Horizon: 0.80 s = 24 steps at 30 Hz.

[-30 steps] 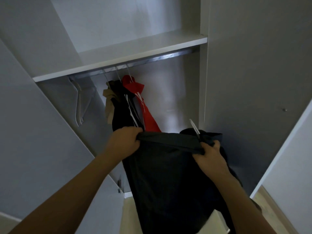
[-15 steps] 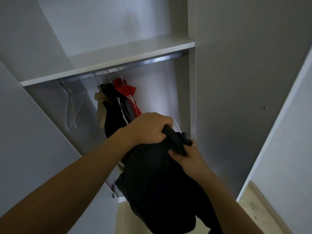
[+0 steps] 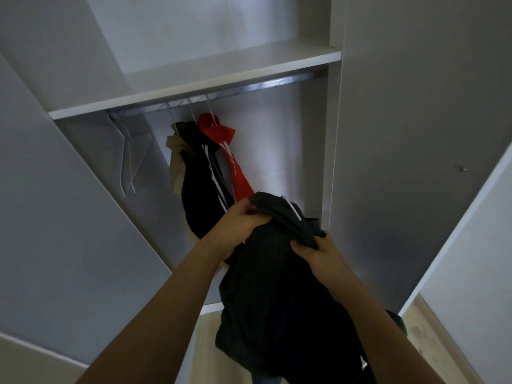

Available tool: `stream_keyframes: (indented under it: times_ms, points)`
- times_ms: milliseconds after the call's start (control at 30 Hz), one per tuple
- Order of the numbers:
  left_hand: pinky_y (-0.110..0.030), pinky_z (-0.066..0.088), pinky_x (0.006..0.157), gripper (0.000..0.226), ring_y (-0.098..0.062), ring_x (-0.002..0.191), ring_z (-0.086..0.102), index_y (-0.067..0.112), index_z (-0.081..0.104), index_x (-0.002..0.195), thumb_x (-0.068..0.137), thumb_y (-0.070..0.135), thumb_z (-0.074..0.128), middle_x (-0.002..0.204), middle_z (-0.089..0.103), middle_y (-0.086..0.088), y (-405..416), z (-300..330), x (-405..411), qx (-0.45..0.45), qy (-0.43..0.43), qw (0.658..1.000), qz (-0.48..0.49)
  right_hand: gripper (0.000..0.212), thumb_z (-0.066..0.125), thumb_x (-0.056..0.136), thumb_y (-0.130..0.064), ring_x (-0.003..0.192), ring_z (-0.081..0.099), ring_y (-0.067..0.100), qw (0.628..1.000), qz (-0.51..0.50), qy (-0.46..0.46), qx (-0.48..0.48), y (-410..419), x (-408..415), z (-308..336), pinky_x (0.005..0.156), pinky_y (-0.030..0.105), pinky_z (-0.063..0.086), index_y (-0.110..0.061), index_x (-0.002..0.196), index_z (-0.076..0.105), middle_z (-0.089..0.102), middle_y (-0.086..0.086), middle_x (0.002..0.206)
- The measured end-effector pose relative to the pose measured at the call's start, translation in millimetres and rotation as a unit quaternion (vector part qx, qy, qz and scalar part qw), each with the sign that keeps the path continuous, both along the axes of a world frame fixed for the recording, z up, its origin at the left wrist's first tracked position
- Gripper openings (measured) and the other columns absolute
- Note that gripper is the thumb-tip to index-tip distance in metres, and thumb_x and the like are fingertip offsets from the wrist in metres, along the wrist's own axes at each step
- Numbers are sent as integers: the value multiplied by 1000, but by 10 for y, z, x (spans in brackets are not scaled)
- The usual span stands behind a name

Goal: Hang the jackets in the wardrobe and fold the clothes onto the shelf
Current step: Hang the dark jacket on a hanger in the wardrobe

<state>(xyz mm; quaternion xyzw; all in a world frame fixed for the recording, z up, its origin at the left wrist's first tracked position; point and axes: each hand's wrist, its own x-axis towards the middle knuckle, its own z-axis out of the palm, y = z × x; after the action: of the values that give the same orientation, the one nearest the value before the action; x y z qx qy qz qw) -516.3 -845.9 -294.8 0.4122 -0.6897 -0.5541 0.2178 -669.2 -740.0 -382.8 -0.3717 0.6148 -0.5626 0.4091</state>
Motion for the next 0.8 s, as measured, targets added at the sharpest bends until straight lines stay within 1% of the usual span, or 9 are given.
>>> stream_keyframes:
  times_ms: [133,233,300,433,500,600,667,733,800]
  points:
    - [-45,49,100,35,-28,111,63,9,58,122,90,-4,56,119,65,-14,50,-47,-38,49,35,998,35,47,72,62,-48,107,60,20,996,11,-86,37,34,11,-2,98,43,48,-36,105,55,53,-2,127]
    - [-43,50,99,41,-29,111,62,13,59,124,94,-8,42,118,66,-13,143,-126,-89,42,52,997,45,50,73,60,-46,108,60,22,991,22,-120,54,63,12,4,100,45,47,-34,105,55,50,2,130]
    - [-43,53,94,43,-31,107,63,18,63,116,94,-8,37,114,66,-12,176,-142,-106,27,70,994,75,57,75,60,-51,111,59,23,985,38,-154,67,86,-17,-23,99,44,48,-34,111,53,48,1,132]
    - [-33,58,75,58,-27,98,62,37,70,84,90,-8,34,108,63,-6,142,-77,-86,-9,57,993,107,94,82,53,-64,111,62,28,960,39,-264,80,87,-86,-85,98,47,49,-28,132,44,59,4,127]
    - [-28,54,73,60,-24,98,62,38,72,78,90,-6,32,109,63,-4,119,-27,-73,-18,56,992,113,90,74,61,-69,112,61,29,970,13,-230,83,51,-78,-84,101,48,47,-26,134,42,60,6,125]
    - [-33,51,86,46,-21,100,60,30,73,73,87,4,38,106,66,-3,72,25,-53,-14,52,990,131,50,57,86,-60,106,64,24,988,-14,-145,56,29,-67,-107,100,46,48,-28,125,55,65,2,117]
    - [-30,49,78,30,-19,92,61,26,70,69,82,12,47,88,68,3,54,49,-34,-4,59,990,131,34,58,88,-54,98,68,19,987,-22,-156,37,39,-82,-106,94,41,52,-31,114,61,69,-1,111]
    - [-30,49,75,20,-19,89,61,26,66,74,85,15,54,83,64,3,38,53,-24,-26,50,993,103,42,59,89,-52,104,66,23,985,-19,-169,35,33,-110,-103,98,44,49,-27,123,60,68,0,116]
    - [-25,49,76,24,-11,88,60,32,63,79,91,13,54,85,62,11,23,49,-9,-85,31,994,54,52,61,87,-54,110,63,27,984,-16,-174,32,30,-130,-78,101,47,47,-25,130,56,66,3,120]
